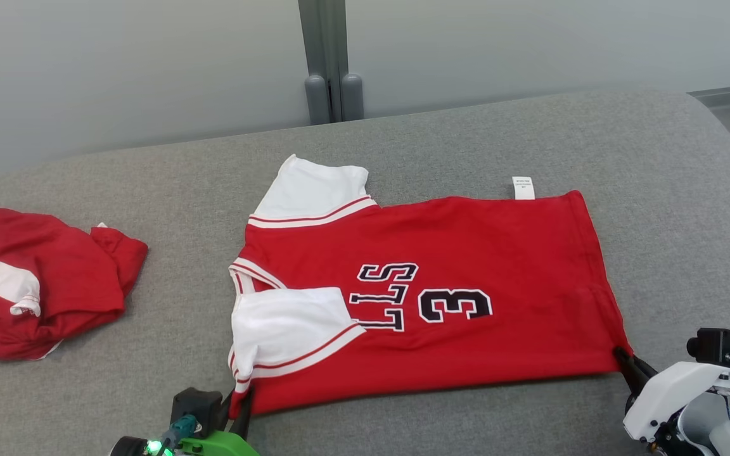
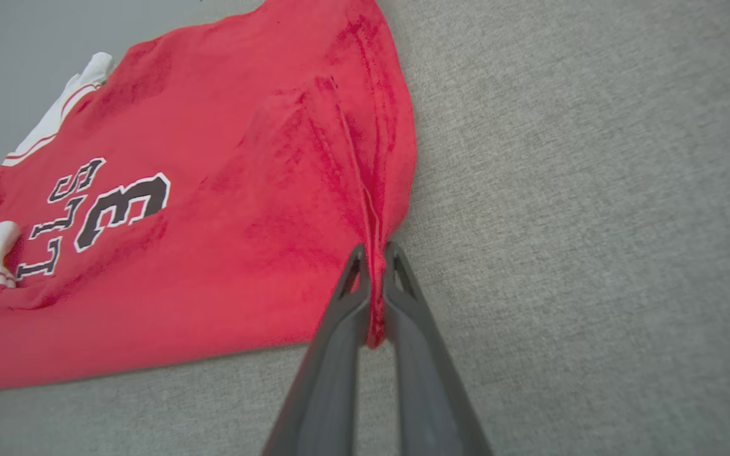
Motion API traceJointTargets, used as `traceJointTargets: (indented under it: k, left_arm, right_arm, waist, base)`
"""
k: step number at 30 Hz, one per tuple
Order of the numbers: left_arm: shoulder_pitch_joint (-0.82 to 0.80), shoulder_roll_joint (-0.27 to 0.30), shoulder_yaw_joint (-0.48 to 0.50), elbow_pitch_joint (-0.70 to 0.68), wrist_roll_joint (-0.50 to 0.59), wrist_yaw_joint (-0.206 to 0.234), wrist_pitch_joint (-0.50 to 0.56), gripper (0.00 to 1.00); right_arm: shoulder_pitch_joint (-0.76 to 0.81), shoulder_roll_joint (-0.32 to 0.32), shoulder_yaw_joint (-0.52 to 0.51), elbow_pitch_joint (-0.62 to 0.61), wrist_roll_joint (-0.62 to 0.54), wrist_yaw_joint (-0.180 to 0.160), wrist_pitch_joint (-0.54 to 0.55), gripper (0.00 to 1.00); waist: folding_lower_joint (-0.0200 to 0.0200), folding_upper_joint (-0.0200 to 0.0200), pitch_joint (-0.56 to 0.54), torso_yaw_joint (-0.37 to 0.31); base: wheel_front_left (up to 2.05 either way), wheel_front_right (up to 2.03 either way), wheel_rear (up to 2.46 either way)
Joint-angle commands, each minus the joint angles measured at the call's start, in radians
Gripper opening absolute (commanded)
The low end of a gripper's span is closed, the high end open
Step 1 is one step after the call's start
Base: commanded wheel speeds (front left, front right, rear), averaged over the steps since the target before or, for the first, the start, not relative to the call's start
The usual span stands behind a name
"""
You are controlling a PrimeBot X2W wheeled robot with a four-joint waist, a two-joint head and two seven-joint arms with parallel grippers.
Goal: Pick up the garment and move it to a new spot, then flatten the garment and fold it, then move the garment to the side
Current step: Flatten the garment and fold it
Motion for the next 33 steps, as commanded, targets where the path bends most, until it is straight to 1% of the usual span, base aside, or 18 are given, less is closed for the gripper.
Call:
traceJointTargets:
  k: [1,2,3,4,5,8,12,15,19,20,21,23,25,27,28,30,31,33]
  left_arm:
    - [0.018,0.010,-0.003,-0.011,0.001,-0.003,0.011,0.00]
    - [0.023,0.009,-0.002,-0.016,-0.003,0.005,0.021,0.00]
    - [0.027,0.008,-0.001,-0.019,-0.007,0.009,0.029,0.32]
    - [0.028,0.007,-0.001,-0.028,-0.005,0.017,0.030,0.69]
    - [0.025,0.007,0.004,-0.036,-0.004,0.025,0.025,1.00]
    - [-0.004,0.004,0.020,-0.067,0.001,0.054,-0.010,1.00]
    - [-0.064,0.004,0.031,-0.118,0.017,0.073,-0.093,1.00]
    - [-0.122,0.004,0.037,-0.146,0.022,0.077,-0.124,1.00]
    - [-0.234,0.018,0.027,-0.156,0.034,0.058,-0.101,1.00]
    - [-0.271,0.024,0.017,-0.148,0.039,0.045,-0.080,1.00]
    - [-0.347,0.047,-0.011,-0.121,0.058,0.012,-0.009,1.00]
    - [-0.438,0.067,-0.024,-0.094,0.071,-0.011,0.060,1.00]
    - [-0.529,0.072,-0.039,-0.059,0.053,-0.036,0.128,1.00]
    - [-0.622,0.091,-0.057,-0.025,0.032,-0.054,0.199,1.00]
    - [-0.670,0.101,-0.069,-0.014,0.016,-0.060,0.226,1.00]
    - [-0.766,0.115,-0.113,0.014,-0.053,-0.066,0.304,1.00]
    - [-0.818,0.135,-0.154,0.026,-0.106,-0.068,0.357,1.00]
    - [-0.915,0.195,-0.214,0.044,-0.179,-0.066,0.437,1.00]
  right_arm:
    - [0.013,-0.012,-0.013,-0.004,-0.015,-0.002,-0.003,0.73]
    - [0.015,-0.005,-0.024,-0.004,-0.021,-0.002,-0.009,1.00]
    - [0.014,0.000,-0.033,-0.008,-0.029,-0.002,-0.017,1.00]
    - [0.007,0.005,-0.043,-0.020,-0.040,-0.001,-0.035,1.00]
    - [-0.002,0.009,-0.058,-0.028,-0.049,-0.001,-0.057,1.00]
    - [-0.028,0.018,-0.101,-0.062,-0.101,-0.001,-0.149,1.00]
    - [-0.062,0.036,-0.136,-0.114,-0.175,-0.001,-0.227,1.00]
    - [-0.087,0.061,-0.169,-0.141,-0.230,-0.001,-0.249,1.00]
    - [-0.140,0.087,-0.189,-0.162,-0.299,-0.001,-0.253,1.00]
    - [-0.159,0.093,-0.197,-0.163,-0.315,-0.001,-0.250,1.00]
    - [-0.197,0.105,-0.214,-0.160,-0.353,-0.001,-0.242,1.00]
    - [-0.242,0.119,-0.222,-0.160,-0.383,-0.001,-0.231,1.00]
    - [-0.290,0.128,-0.222,-0.166,-0.405,-0.001,-0.225,1.00]
    - [-0.334,0.134,-0.212,-0.173,-0.420,-0.001,-0.218,1.00]
    - [-0.355,0.137,-0.204,-0.178,-0.424,-0.001,-0.214,1.00]
    - [-0.406,0.141,-0.183,-0.187,-0.429,-0.001,-0.207,1.00]
    - [-0.433,0.142,-0.176,-0.190,-0.426,-0.001,-0.206,1.00]
    - [-0.473,0.139,-0.164,-0.189,-0.421,-0.001,-0.209,1.00]
  waist:
    - [0.0000,0.0000,0.000,0.000]
    - [0.0000,0.0000,0.000,-0.001]
    - [0.0000,0.0000,0.000,-0.001]
    - [0.0000,0.0000,0.002,-0.002]
    - [0.0000,0.0000,0.004,-0.003]
    - [0.0000,0.0000,0.021,-0.005]
    - [0.0000,0.0000,0.054,-0.008]
    - [0.0000,0.0000,0.090,-0.013]
    - [0.0000,0.0000,0.156,-0.031]
    - [0.0000,0.0000,0.177,-0.037]
    - [0.0000,0.0000,0.218,-0.049]
    - [0.0000,0.0000,0.262,-0.065]
    - [0.0000,0.0000,0.301,-0.081]
    - [0.0000,0.0000,0.338,-0.100]
    - [0.0000,0.0000,0.356,-0.109]
    - [0.0000,0.0000,0.396,-0.131]
    - [0.0000,0.0000,0.416,-0.144]
    - [0.0000,0.0000,0.447,-0.165]
  base:
    - [0.00,0.00,0.00]
    - [0.00,0.00,0.00]
    - [0.00,0.00,0.00]
    - [0.00,0.00,0.00]
    - [0.00,0.00,0.00]
    - [0.00,0.00,0.00]
    - [0.00,0.00,0.00]
    - [0.00,0.00,0.00]
    - [0.00,0.00,0.00]
    - [0.00,0.00,0.00]
    - [0.00,0.00,0.00]
    - [0.00,0.00,0.00]
    - [0.00,0.00,0.00]
    - [0.00,0.00,0.00]
    - [0.00,0.00,0.00]
    - [0.00,0.00,0.00]
    - [0.00,0.00,0.00]
    - [0.00,0.00,0.00]
